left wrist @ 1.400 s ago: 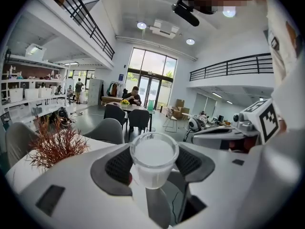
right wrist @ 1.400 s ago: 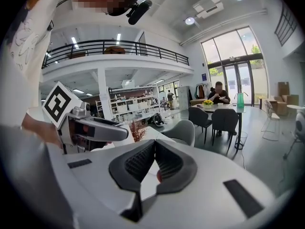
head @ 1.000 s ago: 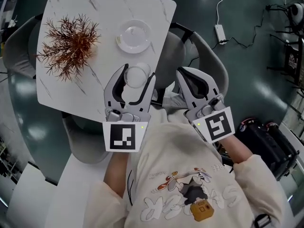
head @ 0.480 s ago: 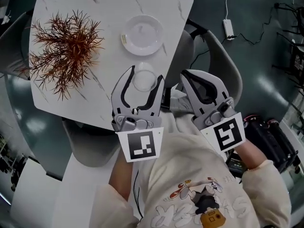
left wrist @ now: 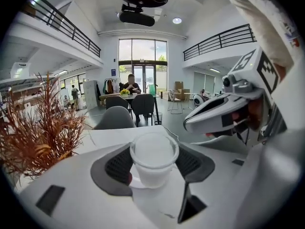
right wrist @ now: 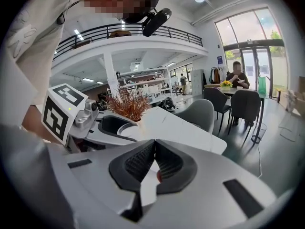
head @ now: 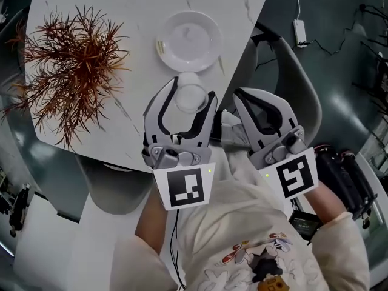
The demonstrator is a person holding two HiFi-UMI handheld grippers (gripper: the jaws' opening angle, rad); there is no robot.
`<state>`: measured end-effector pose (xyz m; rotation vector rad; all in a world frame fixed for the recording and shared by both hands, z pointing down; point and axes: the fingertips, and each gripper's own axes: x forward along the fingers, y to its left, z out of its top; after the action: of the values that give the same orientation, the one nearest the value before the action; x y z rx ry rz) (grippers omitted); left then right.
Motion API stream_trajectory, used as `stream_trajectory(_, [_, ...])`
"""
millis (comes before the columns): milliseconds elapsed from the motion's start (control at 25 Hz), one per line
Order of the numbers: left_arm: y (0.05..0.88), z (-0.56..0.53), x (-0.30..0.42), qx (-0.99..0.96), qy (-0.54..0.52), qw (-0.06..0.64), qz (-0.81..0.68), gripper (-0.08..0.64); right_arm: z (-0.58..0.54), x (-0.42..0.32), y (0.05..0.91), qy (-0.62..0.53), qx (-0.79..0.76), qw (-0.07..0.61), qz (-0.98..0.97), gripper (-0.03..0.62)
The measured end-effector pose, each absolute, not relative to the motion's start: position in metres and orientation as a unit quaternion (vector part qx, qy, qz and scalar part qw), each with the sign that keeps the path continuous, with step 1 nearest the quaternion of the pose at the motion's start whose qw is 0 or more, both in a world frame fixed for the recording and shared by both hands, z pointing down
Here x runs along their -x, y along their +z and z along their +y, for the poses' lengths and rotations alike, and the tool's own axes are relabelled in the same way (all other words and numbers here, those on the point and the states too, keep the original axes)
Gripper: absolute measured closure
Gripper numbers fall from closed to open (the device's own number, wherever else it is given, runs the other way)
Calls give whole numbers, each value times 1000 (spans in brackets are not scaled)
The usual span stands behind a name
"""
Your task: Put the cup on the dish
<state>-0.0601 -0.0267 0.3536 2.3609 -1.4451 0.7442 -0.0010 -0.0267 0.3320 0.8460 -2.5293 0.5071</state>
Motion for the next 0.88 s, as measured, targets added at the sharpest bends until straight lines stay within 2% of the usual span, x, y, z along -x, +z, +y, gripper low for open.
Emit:
stream_trajectory(400, [389,-44,64,-810,247,166,-506,284,-35,11,375,191,-281,232,-912,586])
stream_trajectory(880, [415,-60,76,-800,246,162,-523,283,-56,22,409,205,-285,227,-908,586])
